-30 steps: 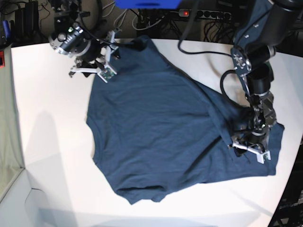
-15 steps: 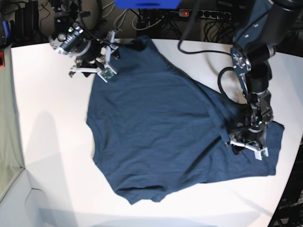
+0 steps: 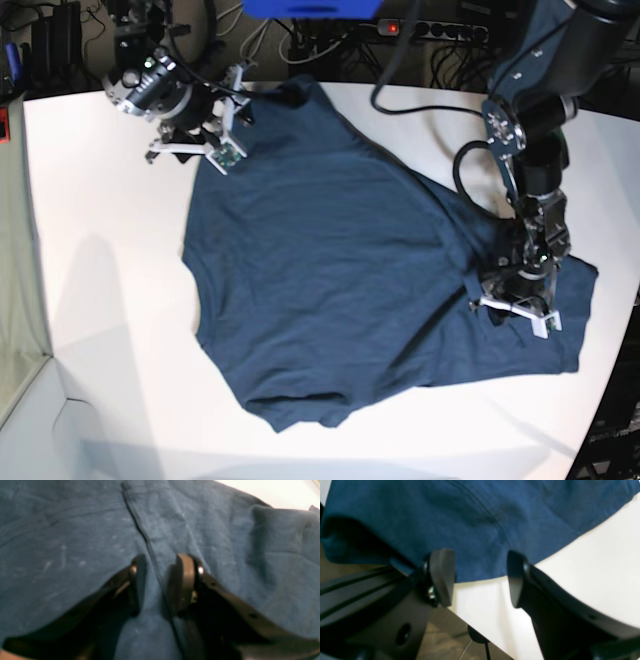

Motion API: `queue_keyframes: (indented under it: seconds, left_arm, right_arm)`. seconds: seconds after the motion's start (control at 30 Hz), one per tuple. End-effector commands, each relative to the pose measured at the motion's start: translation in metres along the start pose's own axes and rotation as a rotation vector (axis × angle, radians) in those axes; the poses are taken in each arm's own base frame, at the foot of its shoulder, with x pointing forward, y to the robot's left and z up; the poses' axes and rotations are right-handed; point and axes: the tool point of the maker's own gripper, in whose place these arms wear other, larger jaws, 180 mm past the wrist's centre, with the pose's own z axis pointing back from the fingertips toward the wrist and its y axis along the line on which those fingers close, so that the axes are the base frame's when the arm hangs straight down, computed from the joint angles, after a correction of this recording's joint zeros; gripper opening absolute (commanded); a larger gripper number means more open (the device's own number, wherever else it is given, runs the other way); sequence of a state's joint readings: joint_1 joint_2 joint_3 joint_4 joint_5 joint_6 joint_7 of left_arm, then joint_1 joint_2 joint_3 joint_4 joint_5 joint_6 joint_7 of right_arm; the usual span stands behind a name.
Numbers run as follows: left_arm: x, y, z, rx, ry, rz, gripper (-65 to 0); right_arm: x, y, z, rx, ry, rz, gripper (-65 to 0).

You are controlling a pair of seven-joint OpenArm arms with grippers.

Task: Layout the t-shirt on the table in an organized manner, then fold the t-shirt properly
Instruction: 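Drag the grasped fabric with the left gripper toward the shirt's side edge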

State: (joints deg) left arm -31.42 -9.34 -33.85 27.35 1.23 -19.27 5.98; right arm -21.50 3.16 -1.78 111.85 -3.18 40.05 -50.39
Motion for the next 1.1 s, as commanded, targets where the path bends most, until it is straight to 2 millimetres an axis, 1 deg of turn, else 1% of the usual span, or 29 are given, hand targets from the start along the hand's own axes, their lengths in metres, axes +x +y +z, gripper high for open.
queue_keyframes:
  seconds: [0.0, 0.2, 0.43, 0.5, 0.57, 0.63, 0.7, 0.77, 0.87, 0.93, 1.07]
  left_arm:
    - [0.011, -0.006, -0.002, -0.016, -0.006, -0.005, -45.9]
    - [0.012, -0.005, -0.002, -0.016, -0.01, -0.003, -47.3]
    - [0.003, -0.003, 0.0, -0.012, 0.005, -0.004, -41.9]
    - [-0.002, -0.012, -0.001, -0.028, 0.012, 0.003, -41.5]
    - [-0.005, -0.016, -0.002, -0.034, 0.015, 0.007, -41.5]
    - [-0.006, -0.017, -0.002, -0.034, 0.018, 0.007, -41.5]
    - [-0.013, -0.016, 0.0, -0.037, 0.029, 0.007, -41.5]
    - [-0.021, -0.028, 0.0, -0.082, 0.04, 0.011, -41.5]
    - [-0.024, -0.043, 0.003, -0.171, 0.044, 0.006, -41.6]
    - [-0.033, -0.047, 0.007, -0.203, 0.058, 0.005, -41.6]
    - [-0.037, -0.051, 0.009, -0.234, 0.06, 0.018, -41.6]
  right_arm:
    - [0.008, -0.003, 0.003, -0.008, -0.032, 0.003, -31.1]
    - [0.008, -0.002, 0.003, -0.007, -0.031, 0.003, -31.1]
    - [0.008, -0.002, 0.003, -0.007, -0.031, 0.003, -31.1]
    - [0.008, -0.002, 0.003, -0.007, -0.031, 0.003, -31.1]
    - [0.008, -0.002, 0.003, -0.007, -0.031, 0.003, -31.1]
    - [0.008, -0.002, 0.003, -0.007, -0.031, 0.003, -31.1]
    - [0.008, -0.002, 0.003, -0.007, -0.031, 0.003, -31.1]
    - [0.008, -0.002, 0.003, -0.007, -0.031, 0.003, -31.1]
    - [0.008, -0.002, 0.003, -0.007, -0.031, 0.003, -31.1]
    - [0.008, -0.002, 0.003, -0.007, -0.031, 0.003, -31.1]
    - [0.008, -0.002, 0.003, -0.007, -0.031, 0.003, -31.1]
